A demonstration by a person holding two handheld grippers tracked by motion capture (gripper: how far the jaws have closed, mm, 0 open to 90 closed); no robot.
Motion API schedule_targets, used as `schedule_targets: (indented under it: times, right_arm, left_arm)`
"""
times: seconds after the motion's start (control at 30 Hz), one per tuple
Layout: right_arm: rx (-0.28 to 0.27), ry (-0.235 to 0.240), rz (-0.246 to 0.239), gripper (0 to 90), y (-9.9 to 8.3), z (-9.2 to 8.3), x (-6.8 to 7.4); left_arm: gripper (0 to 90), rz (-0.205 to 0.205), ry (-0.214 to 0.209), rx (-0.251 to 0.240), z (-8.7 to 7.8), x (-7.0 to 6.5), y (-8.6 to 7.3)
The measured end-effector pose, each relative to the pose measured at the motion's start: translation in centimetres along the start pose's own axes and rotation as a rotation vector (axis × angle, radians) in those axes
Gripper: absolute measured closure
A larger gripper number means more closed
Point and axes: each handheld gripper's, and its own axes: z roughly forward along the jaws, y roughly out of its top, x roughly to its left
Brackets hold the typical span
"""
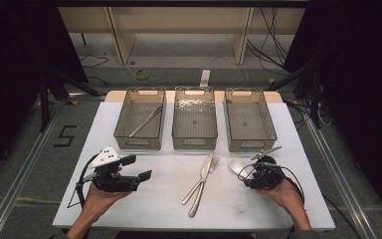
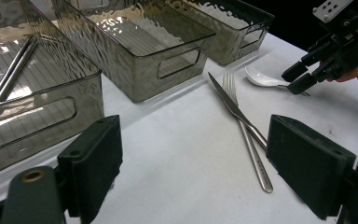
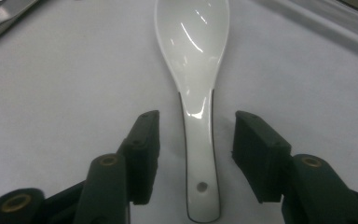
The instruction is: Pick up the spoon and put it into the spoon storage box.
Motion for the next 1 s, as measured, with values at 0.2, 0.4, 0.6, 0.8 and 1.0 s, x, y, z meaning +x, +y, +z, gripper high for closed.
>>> schedule_targets:
  times: [0.2,0.4,0.6,0.8,1.0]
  right_arm:
    - [0.02,-0.008,-0.009,62.4,0.18,0.22,-0.1]
    - [0.034,-0.014,-0.022,69.4,0.34,0.4,0.0]
    - [0.056,-0.03,-0.049,75.1,0.56,0.46,0.21]
    - [0.068,-0.019,-0.052,76.5,0.72,0.46,0.14]
    - [0.055,0.034,-0.032,77.0,0.52,0.28,-0.4]
  left_arm:
    - [18.1,0.0,0.0,0.0,0.03,0.01,0.01]
    - [18.2,0.0,-0.002,0.002,0.04,0.02,0.01]
    - [18.2,-0.001,-0.003,0.002,0.05,0.02,0.0]
    - [18.1,-0.003,-0.001,0.002,0.02,0.13,-0.01]
    - [18.2,0.0,0.0,0.001,-0.05,0.18,0.01]
